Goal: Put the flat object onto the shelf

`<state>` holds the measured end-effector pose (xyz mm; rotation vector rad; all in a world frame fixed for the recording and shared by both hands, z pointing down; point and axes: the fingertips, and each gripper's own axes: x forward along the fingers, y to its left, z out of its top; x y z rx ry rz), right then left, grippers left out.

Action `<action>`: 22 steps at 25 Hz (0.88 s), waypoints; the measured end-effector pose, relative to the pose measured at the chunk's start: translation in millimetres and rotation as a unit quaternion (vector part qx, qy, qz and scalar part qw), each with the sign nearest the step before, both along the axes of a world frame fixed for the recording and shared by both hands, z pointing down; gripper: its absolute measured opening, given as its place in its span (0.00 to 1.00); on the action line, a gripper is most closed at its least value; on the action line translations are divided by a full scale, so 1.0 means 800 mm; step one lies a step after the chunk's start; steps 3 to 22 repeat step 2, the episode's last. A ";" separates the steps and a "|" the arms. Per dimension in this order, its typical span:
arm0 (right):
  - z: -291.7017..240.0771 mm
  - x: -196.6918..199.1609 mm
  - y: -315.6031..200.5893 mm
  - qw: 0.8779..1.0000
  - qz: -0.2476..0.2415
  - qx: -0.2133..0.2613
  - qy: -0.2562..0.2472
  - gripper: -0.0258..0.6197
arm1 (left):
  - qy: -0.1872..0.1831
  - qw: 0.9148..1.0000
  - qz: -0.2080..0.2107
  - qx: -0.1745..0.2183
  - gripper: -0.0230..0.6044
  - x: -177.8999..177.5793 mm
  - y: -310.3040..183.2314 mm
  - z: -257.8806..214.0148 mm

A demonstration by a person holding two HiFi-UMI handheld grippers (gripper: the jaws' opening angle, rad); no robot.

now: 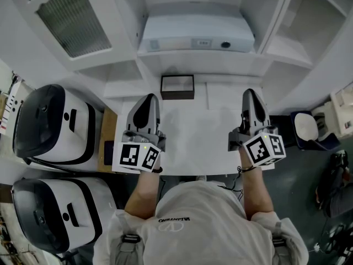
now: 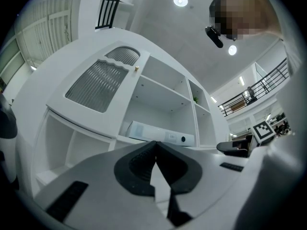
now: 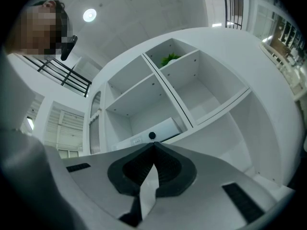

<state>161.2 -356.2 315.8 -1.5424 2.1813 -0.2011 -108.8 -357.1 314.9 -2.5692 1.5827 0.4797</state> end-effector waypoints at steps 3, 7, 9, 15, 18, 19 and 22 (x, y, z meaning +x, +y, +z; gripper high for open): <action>0.001 0.000 -0.001 1.000 0.000 -0.001 0.000 0.05 | 0.000 1.000 0.000 -0.001 0.04 0.000 -0.001 0.001; 0.001 0.000 -0.001 1.000 0.000 -0.001 0.000 0.05 | 0.000 1.000 0.000 -0.001 0.04 0.000 -0.001 0.001; 0.001 0.000 -0.001 1.000 0.000 -0.001 0.000 0.05 | 0.000 1.000 0.000 -0.001 0.04 0.000 -0.001 0.001; 0.001 0.000 -0.001 1.000 0.000 -0.001 0.000 0.05 | 0.000 1.000 0.000 -0.001 0.04 0.000 -0.001 0.001; 0.001 0.000 -0.001 1.000 0.000 -0.001 0.000 0.05 | 0.000 1.000 0.000 -0.001 0.04 0.000 -0.001 0.001; 0.001 0.000 -0.001 1.000 0.000 -0.001 0.000 0.05 | 0.000 1.000 0.000 -0.001 0.04 0.000 -0.001 0.001; 0.001 0.000 -0.001 1.000 0.000 -0.001 0.000 0.05 | 0.000 1.000 0.000 -0.001 0.04 0.000 -0.001 0.001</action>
